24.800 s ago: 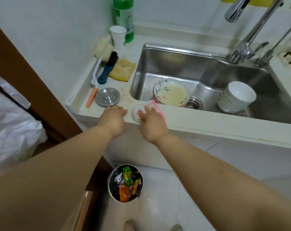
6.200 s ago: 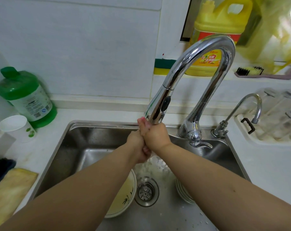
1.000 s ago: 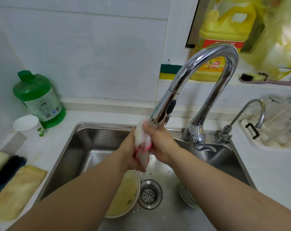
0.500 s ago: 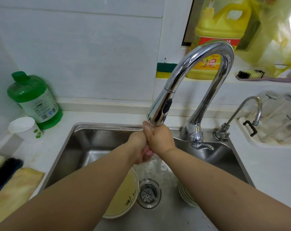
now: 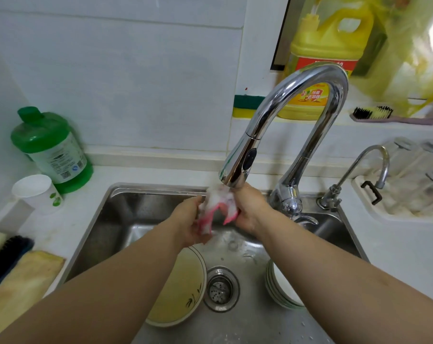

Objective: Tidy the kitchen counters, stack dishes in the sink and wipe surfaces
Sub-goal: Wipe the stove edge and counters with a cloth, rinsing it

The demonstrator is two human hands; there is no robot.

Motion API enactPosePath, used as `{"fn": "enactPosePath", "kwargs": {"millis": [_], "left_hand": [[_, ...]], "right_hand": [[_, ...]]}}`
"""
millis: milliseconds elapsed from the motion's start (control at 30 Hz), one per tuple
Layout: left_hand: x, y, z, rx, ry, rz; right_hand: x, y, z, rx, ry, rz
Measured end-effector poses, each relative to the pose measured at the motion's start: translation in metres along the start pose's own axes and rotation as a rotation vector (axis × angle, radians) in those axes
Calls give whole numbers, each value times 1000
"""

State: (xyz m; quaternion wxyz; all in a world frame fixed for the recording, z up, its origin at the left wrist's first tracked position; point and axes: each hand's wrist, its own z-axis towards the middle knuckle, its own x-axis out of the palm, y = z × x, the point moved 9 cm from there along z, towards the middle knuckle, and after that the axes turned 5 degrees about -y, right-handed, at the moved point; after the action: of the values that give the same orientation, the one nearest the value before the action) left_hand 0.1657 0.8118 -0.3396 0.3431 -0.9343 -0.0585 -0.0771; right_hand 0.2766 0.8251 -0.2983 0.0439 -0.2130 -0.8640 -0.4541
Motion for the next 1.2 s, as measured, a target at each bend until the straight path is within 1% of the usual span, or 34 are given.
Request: {"fn": "enactPosePath", "kwargs": {"millis": [33,100,167,233,300,333,367,400,433,500,533,600,667,700,733,767,833,900,933,1000,1067,1133,1167,1200], "left_hand": [[8,2,-3,-31,46,-52],[20,5,-6,-60,94,-105],[25,5,-8,-44,72,-193],[28,2,-6,28,30,-288],[32,-3,-7,99,-8,-273],[35,-2,-8,93,-5,-251],[34,-1,-9,80,-32,-188],[34,1,-7,65,-39,-99],[32,3,-6,39,-37,-79],[31,7,-6,-1,-39,-78],[31,7,-5,3,-38,-58],[30,6,-3,33,-28,-12],[24,0,-3,68,-47,38],[19,-4,-5,89,-50,31],[11,-7,-4,100,-42,-7],[0,-9,-2,100,-54,-36],[-28,-11,2,94,-149,-70],[-46,-11,3,111,-233,-15],[-49,-12,3,132,-263,74],[-40,-19,-3,189,-271,351],[-19,-22,-8,258,-171,589],[8,-24,-11,344,17,707],[21,-23,-17,379,97,794],[30,-23,-21,412,153,821]], "right_hand": [[8,-5,-2,16,55,32],[22,-12,-9,6,123,5],[28,-9,-17,-125,80,-152],[33,2,-26,-335,38,-428],[37,18,-33,-573,-11,-753],[38,24,-35,-646,-49,-942],[39,27,-36,-689,-75,-1100],[38,29,-33,-683,-92,-1178],[33,30,-28,-663,-121,-1197],[21,30,-23,-585,-172,-1040],[17,30,-22,-538,-198,-926],[4,25,-13,-425,-234,-795],[-7,24,-1,-369,-256,-835],[-14,24,5,-346,-283,-863],[-22,23,8,-309,-299,-838],[-30,21,11,-250,-294,-769],[-44,12,10,-93,-270,-578],[-50,8,8,10,-218,-395],[-49,7,6,41,-179,-308],[-36,6,-1,86,-52,-179],[-17,1,-8,97,70,-170],[0,-2,-17,92,147,-172],[6,-2,-19,86,171,-171],[9,1,-22,74,188,-167]]}}
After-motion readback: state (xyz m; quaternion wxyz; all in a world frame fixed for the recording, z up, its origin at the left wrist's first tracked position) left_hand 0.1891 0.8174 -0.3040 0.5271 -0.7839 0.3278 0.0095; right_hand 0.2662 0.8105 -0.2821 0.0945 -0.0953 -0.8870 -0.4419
